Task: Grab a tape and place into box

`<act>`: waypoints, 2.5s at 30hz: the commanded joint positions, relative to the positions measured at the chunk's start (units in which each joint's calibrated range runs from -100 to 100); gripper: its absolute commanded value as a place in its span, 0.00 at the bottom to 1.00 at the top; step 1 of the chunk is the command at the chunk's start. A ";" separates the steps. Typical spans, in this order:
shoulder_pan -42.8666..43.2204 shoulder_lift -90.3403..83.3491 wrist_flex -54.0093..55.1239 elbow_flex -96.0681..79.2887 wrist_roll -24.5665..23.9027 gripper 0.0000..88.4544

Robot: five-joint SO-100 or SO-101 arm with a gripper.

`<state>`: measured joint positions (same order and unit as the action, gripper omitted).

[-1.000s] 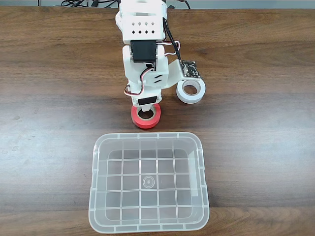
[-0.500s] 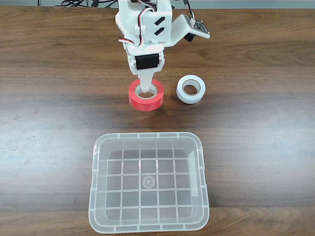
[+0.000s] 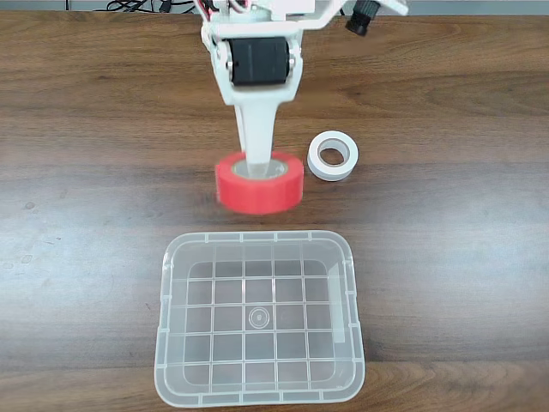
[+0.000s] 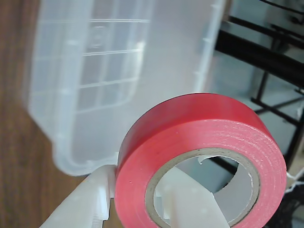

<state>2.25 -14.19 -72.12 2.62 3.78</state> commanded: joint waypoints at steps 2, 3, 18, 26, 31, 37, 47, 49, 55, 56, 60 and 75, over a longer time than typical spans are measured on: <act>0.31 17.65 2.43 22.31 -0.57 0.07; 0.31 20.87 2.43 24.76 -0.57 0.07; -0.28 46.05 2.34 34.13 -0.57 0.07; -0.35 47.42 2.34 34.13 -0.57 0.16; -0.50 47.26 2.34 34.13 -0.57 0.20; -0.50 43.15 1.49 37.20 -1.20 0.20; -0.28 29.15 -6.99 37.81 -2.31 0.20; -0.21 25.69 -10.67 37.81 -3.20 0.19; 0.38 14.83 -23.17 37.64 -3.73 0.02; 0.38 13.22 -24.63 37.46 -3.73 0.01; 0.31 5.82 -27.88 36.41 -3.68 0.02; 0.38 -35.69 -24.71 -15.98 -1.31 0.02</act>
<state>2.33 -37.04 -99.24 4.78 1.90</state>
